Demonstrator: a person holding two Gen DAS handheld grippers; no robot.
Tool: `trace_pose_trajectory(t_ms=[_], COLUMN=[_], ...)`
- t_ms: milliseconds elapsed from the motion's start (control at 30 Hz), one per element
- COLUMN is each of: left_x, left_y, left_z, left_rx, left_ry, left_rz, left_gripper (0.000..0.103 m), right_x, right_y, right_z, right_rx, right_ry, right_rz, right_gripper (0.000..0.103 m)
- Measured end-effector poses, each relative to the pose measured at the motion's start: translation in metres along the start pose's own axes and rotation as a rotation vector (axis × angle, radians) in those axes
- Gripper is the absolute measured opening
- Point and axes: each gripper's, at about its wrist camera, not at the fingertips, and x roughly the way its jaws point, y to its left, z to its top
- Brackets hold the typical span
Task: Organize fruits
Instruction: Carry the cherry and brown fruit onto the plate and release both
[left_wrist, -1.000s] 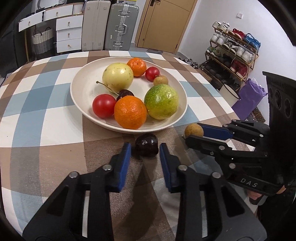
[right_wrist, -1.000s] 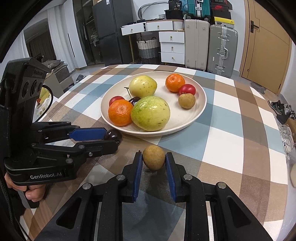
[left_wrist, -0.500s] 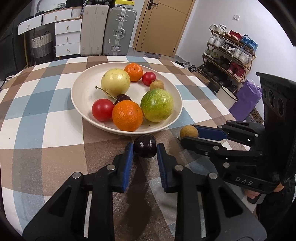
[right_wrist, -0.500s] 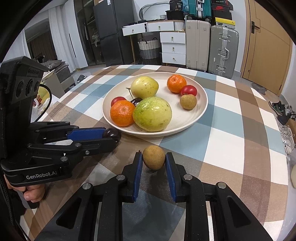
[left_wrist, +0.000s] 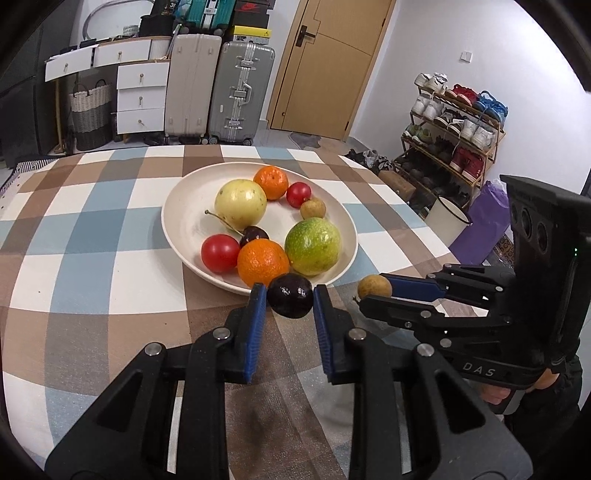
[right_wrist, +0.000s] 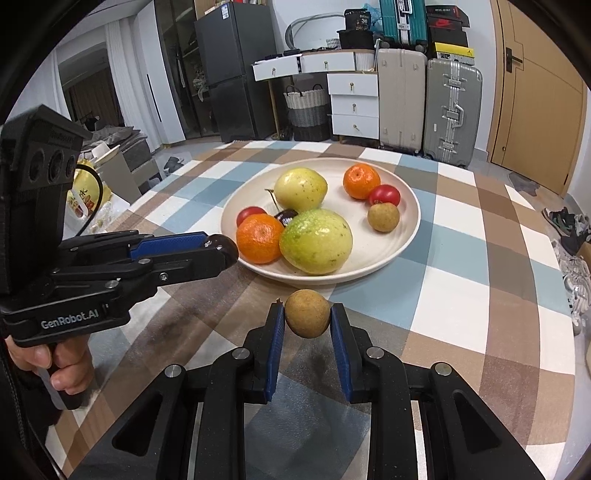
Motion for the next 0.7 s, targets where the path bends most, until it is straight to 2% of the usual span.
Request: trace_pose_trajectory(t_ms=[500,700], left_x=[-0.024,-0.026], left_y=[0.001,0.005], left_z=[0.007,0.012], left_rx=[0.013,0.031], left_ry=[-0.073,-0.086], left_rz=[0.080,0.126], left_gripper=[0.023,0.023], right_x=[-0.030,-0.031], right_y=[-0.001,-0.001], right_z=[0.014,0.024], right_rx=[0.024,0.020], right_ry=[-0.119,-0.129], right_rz=[0.020,-0.031], right_gripper=[0.026,0.026])
